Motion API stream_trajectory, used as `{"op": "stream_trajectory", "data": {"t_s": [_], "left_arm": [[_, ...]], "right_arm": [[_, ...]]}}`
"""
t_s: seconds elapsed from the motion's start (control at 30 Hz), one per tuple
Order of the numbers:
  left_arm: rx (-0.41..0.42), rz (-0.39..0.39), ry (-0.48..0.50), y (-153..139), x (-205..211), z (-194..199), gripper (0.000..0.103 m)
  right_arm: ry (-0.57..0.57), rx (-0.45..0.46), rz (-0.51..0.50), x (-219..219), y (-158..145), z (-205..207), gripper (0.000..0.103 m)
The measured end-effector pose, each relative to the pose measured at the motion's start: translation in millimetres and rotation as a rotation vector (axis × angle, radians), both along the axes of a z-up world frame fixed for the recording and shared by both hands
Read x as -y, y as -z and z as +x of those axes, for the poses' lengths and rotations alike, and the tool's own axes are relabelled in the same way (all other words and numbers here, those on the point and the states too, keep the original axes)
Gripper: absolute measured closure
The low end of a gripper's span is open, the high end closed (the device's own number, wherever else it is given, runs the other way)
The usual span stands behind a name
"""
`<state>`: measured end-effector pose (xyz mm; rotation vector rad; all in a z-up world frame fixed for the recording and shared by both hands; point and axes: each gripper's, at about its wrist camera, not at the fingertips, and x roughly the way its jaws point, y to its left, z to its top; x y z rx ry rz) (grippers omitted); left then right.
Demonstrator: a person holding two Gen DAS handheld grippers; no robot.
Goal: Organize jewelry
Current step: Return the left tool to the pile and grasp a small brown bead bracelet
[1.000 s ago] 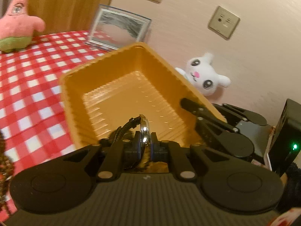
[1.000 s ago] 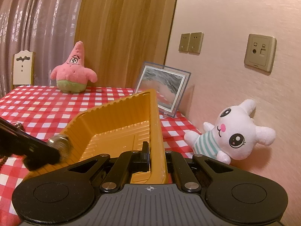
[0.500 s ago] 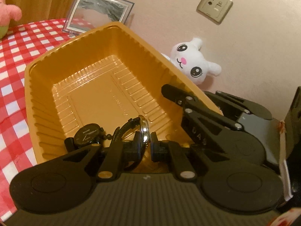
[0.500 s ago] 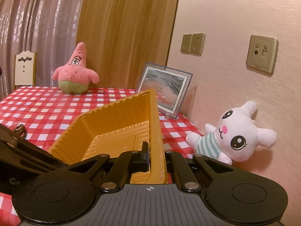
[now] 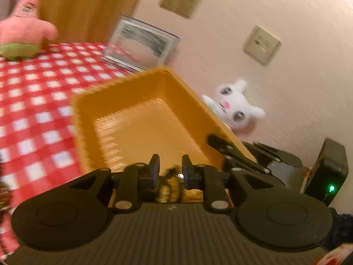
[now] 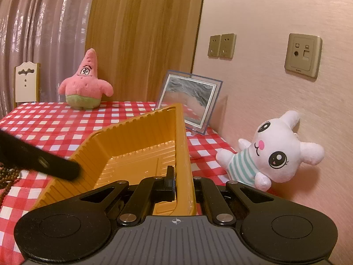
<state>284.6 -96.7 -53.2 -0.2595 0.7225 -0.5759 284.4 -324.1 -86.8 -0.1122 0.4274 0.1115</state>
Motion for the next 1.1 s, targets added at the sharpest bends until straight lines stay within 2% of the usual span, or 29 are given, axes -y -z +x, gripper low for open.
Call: {"op": "stream_trajectory", "data": {"t_s": [0.2,0.4,0.67,0.87,1.1], "left_arm": [[-0.004,0.073,-0.191,-3,-62,-18,0.083],[-0.061,0.129,-0.393,6,-123,-40,0.083],[-0.115,0.202,-0.552,16,-171,-75,0.083],[-0.155,0.218,-0.563,25,-178,-91,0.083],[-0.176,0.264,-0.424,39,-152,-96,0.083]], "right_arm": [[-0.001,-0.001,-0.002,1,1,0,0.099],[-0.002,-0.002,-0.004,2,1,0,0.099],[-0.002,-0.009,-0.009,4,2,4,0.099],[0.003,-0.017,-0.017,3,4,7,0.099],[0.002,-0.015,-0.021,3,4,7,0.099]]}}
